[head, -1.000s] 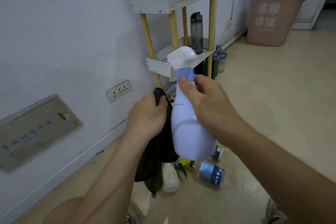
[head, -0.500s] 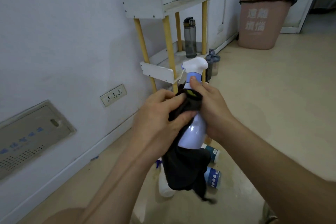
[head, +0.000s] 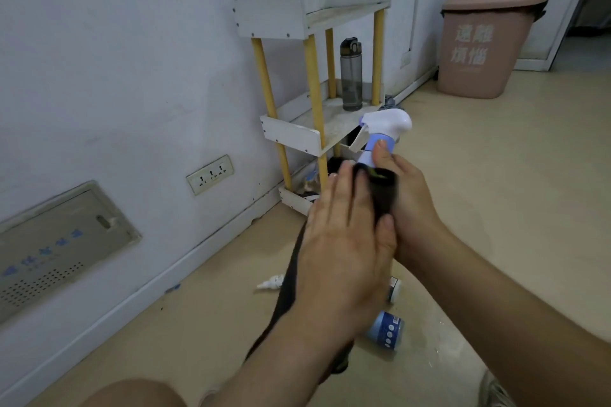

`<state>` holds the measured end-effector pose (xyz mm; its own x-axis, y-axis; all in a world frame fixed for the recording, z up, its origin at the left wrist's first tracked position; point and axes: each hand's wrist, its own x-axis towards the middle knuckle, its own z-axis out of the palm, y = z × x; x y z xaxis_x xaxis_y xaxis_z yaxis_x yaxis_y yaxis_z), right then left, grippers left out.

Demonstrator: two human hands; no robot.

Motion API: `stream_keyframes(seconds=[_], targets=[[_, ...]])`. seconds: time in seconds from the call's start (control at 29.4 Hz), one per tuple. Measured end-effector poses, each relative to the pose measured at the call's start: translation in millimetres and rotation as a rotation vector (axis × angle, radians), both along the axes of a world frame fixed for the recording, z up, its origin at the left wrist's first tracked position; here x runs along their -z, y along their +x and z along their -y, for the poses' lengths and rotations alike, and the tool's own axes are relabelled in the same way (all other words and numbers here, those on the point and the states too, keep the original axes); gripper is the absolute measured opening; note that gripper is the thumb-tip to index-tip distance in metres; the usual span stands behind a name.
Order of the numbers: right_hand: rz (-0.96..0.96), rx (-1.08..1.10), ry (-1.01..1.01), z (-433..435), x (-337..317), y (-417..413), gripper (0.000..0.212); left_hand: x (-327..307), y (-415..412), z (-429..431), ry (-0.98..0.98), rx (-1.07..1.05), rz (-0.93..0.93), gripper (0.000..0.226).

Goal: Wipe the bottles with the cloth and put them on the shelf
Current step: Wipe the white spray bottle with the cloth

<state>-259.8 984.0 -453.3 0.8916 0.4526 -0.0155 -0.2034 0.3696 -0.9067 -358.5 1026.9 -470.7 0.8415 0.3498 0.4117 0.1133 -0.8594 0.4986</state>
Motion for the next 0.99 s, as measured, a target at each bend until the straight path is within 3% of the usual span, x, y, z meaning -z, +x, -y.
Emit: stream_keyframes(seconds=[0.03, 0.14, 0.37, 0.48, 0.61, 0.82, 0.95, 0.99], targets=[[-0.060, -0.053, 0.036, 1.0, -0.3, 1.3, 0.032, 3.2, 0.6, 0.7, 0.088, 0.030, 0.040, 0.062], [-0.057, -0.151, 0.044, 0.6, -2.3, -2.9, 0.038, 2.4, 4.6, -12.4, 0.037, 0.051, 0.146, 0.060], [-0.027, -0.337, 0.153, -1.2, -10.1, -8.1, 0.025, -13.4, 15.6, -22.7, 0.057, 0.020, 0.287, 0.055], [0.042, -0.309, 0.038, -2.0, -5.8, -12.3, 0.024, -23.8, 20.6, -35.6, 0.063, -0.017, 0.271, 0.055], [-0.008, -0.461, -0.048, -2.2, 2.5, -18.7, 0.022, -40.9, 27.4, -62.5, 0.069, -0.066, 0.355, 0.054], [0.036, -0.589, -0.231, 2.4, 1.5, -26.6, 0.024, -43.2, 27.5, -101.5, -0.277, -0.159, 0.273, 0.030], [0.009, -0.587, -0.192, 3.1, -1.3, -24.1, 0.024, -38.8, 15.8, -85.2, 0.113, 0.027, 0.218, 0.032], [-0.009, -0.613, -0.181, 4.5, -3.3, -24.4, 0.024, -38.9, 13.1, -83.0, 0.135, 0.064, 0.225, 0.036]])
